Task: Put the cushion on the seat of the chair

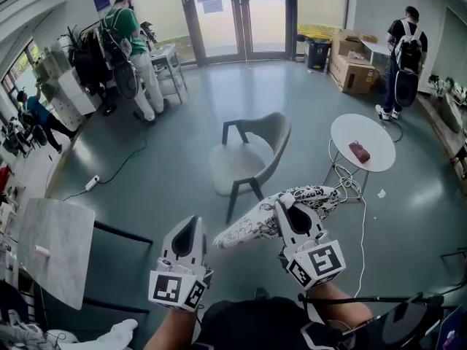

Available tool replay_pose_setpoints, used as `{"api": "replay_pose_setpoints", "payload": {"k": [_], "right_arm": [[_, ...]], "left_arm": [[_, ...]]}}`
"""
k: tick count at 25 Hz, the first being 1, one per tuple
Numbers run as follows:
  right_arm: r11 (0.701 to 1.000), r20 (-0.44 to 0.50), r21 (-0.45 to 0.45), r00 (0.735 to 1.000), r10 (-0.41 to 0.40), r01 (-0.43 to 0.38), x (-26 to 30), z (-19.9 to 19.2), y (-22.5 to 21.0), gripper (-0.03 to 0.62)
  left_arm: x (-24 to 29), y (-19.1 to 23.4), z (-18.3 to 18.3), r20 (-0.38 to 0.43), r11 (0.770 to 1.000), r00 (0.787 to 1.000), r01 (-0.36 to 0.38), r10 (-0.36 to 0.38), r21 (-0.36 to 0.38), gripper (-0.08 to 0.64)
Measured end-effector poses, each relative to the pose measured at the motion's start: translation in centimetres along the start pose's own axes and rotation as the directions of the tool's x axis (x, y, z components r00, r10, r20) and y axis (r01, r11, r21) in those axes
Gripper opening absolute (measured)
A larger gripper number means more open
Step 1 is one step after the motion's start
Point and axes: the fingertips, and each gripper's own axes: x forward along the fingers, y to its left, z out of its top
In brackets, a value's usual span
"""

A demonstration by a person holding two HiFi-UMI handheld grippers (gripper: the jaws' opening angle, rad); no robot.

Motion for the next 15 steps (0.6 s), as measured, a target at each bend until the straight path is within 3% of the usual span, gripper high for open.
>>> {"api": "replay_pose_setpoints", "payload": {"k": [10, 15], "right_arm": [[0.999, -0.002, 0.015, 1.0, 0.03, -0.03, 3.9, -1.0, -2.5, 0.023], [1.0, -0.018, 0.009, 1.0, 0.006, -0.006, 7.0, -2.1, -3.1, 0.023]], "left_arm": [[4.4, 0.7, -1.1, -0.038, 1.0, 0.999, 0.009, -0.009, 0.008, 0.009], [7.1, 3.2, -1.6, -0.026, 0.999, 0.999, 0.032, -0.032, 0.005, 0.009]]}}
